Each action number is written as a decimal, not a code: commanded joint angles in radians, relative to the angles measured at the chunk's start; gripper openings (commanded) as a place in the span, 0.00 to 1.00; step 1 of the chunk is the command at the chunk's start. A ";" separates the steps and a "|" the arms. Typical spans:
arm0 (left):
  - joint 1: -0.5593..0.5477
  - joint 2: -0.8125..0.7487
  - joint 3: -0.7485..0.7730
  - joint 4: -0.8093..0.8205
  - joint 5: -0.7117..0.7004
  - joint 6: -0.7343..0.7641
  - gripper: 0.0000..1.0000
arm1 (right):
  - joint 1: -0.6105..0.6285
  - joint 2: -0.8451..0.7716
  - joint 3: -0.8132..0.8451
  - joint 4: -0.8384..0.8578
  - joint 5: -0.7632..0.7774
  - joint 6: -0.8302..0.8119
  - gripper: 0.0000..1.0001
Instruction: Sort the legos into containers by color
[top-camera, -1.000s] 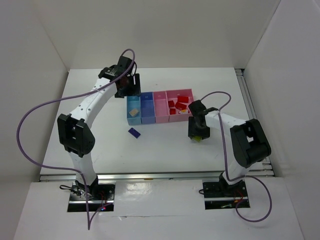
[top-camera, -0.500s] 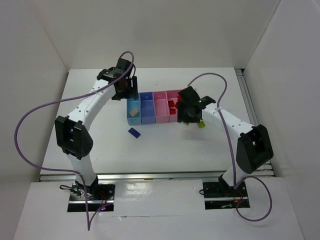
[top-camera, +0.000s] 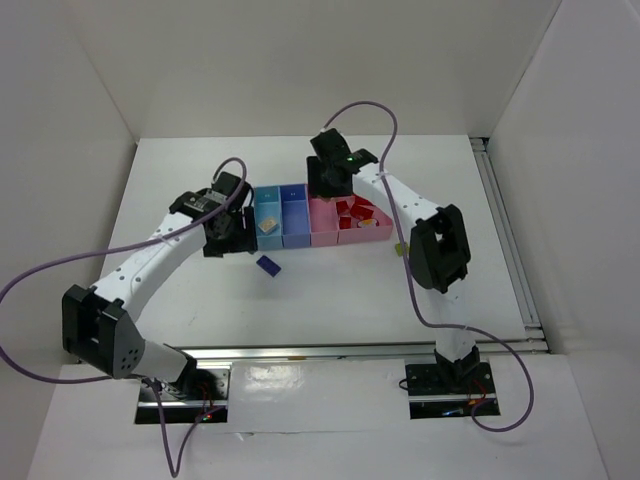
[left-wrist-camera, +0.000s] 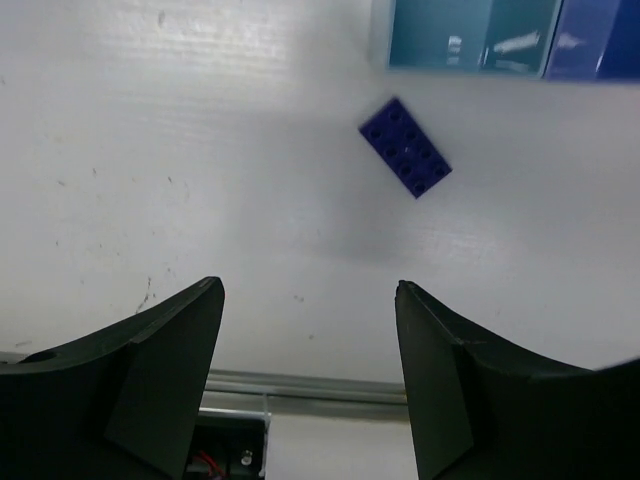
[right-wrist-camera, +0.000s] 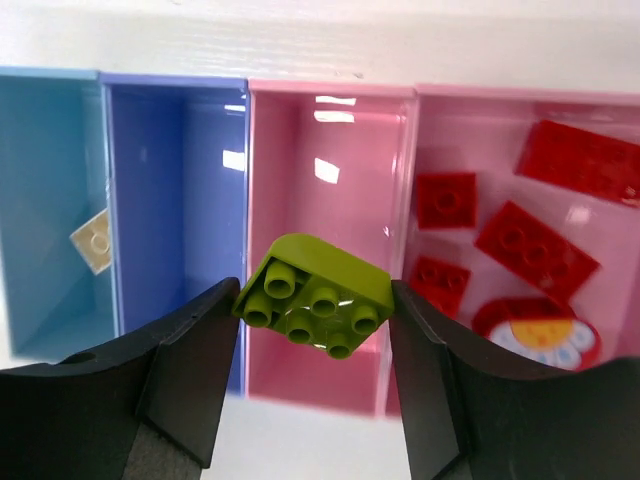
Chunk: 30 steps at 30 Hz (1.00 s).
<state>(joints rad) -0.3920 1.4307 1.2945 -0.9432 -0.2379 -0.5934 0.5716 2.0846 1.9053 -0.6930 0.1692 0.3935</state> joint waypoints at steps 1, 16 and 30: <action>-0.056 -0.049 -0.066 0.033 0.012 -0.144 0.80 | 0.004 0.055 0.101 -0.014 -0.008 -0.033 0.65; -0.137 0.046 -0.258 0.365 0.023 -0.512 0.76 | -0.071 -0.280 -0.232 0.033 0.141 0.050 0.91; -0.171 0.280 -0.207 0.434 -0.077 -0.646 0.73 | -0.236 -0.514 -0.465 -0.010 0.153 0.041 0.91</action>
<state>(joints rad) -0.5617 1.6764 1.0561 -0.5484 -0.2691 -1.2057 0.3492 1.5913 1.4605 -0.6960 0.3073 0.4297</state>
